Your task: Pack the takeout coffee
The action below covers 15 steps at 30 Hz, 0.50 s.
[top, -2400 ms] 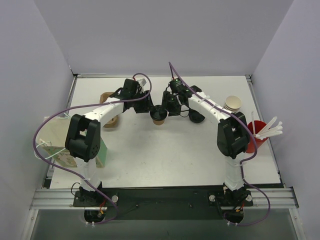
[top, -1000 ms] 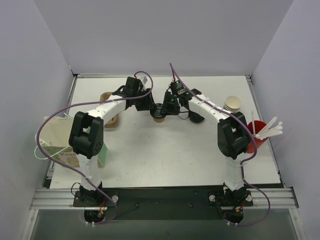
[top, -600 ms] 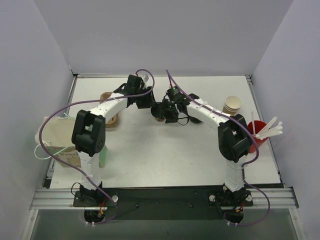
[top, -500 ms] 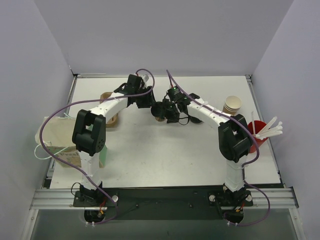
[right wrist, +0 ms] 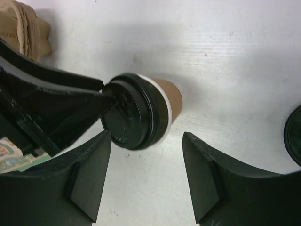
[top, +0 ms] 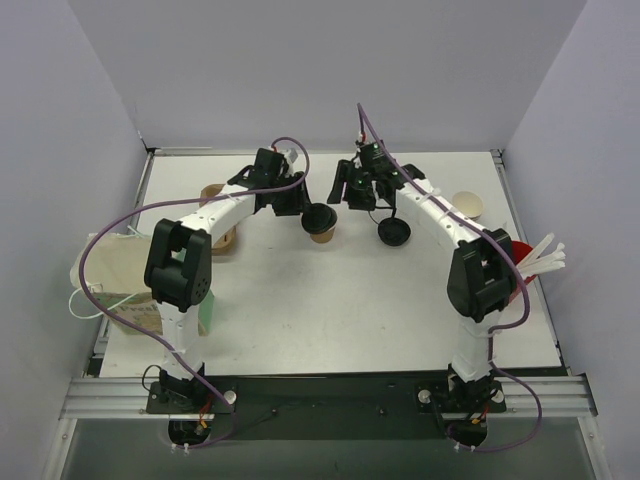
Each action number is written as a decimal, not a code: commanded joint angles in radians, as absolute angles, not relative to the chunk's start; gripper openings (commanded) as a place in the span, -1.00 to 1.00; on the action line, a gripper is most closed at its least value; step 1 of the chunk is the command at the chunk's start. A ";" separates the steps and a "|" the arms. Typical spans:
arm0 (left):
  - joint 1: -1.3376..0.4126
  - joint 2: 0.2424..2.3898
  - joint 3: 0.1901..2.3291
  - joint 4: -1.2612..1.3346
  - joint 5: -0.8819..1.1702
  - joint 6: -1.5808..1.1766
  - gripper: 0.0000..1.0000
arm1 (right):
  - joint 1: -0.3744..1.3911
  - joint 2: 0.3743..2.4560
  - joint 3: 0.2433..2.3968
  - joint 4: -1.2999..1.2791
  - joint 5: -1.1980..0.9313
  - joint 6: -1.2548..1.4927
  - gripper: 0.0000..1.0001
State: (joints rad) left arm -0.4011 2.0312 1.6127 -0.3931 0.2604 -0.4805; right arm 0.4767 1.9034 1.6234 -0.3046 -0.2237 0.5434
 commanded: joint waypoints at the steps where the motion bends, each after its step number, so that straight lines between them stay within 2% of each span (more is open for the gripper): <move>1: -0.414 2.036 1.646 -0.419 0.252 -0.456 0.15 | 0.476 1.982 1.715 -0.299 -0.264 0.540 0.15; 8: -0.416 2.031 1.658 -0.429 0.244 -0.457 0.15 | 0.476 2.029 1.738 -0.322 -0.271 0.554 0.15; 15: -0.417 2.034 1.672 -0.439 0.245 -0.456 0.15 | 0.476 2.014 1.672 -0.284 -0.275 0.568 0.13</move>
